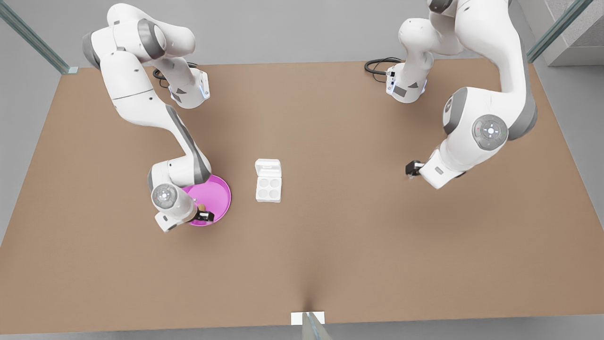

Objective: Pack egg into the box and close the box lid

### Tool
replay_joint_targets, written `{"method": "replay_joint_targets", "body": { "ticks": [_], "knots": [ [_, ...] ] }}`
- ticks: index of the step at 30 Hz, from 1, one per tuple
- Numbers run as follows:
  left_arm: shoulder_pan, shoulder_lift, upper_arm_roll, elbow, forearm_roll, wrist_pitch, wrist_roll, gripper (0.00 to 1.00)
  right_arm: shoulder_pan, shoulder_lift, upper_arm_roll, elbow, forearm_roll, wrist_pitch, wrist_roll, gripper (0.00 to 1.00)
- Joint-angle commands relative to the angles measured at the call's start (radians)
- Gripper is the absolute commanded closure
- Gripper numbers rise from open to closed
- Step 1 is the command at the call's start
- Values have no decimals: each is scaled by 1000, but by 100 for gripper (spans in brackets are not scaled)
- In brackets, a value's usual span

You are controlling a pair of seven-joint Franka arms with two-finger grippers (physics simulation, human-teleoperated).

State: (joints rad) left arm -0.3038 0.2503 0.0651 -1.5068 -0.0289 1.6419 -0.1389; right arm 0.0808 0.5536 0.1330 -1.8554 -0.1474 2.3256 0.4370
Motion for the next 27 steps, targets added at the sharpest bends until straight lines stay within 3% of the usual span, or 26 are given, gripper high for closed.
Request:
{"method": "replay_joint_targets", "body": {
  "ticks": [1,7,16,27],
  "knots": [
    [2,-3,-1,-3,3,-28,-16,0,-1,-26,0,-57,5,72,128,0],
    [8,-23,-8,-12,37,-42,-14,0,-12,-17,0,-56,5,77,128,0],
    [-1,-16,-11,-27,37,-42,-22,0,0,-74,0,-183,-1,178,126,0],
    [0,7,-11,-29,37,-40,-24,0,-12,-34,0,-180,-17,229,115,0]
  ]
}}
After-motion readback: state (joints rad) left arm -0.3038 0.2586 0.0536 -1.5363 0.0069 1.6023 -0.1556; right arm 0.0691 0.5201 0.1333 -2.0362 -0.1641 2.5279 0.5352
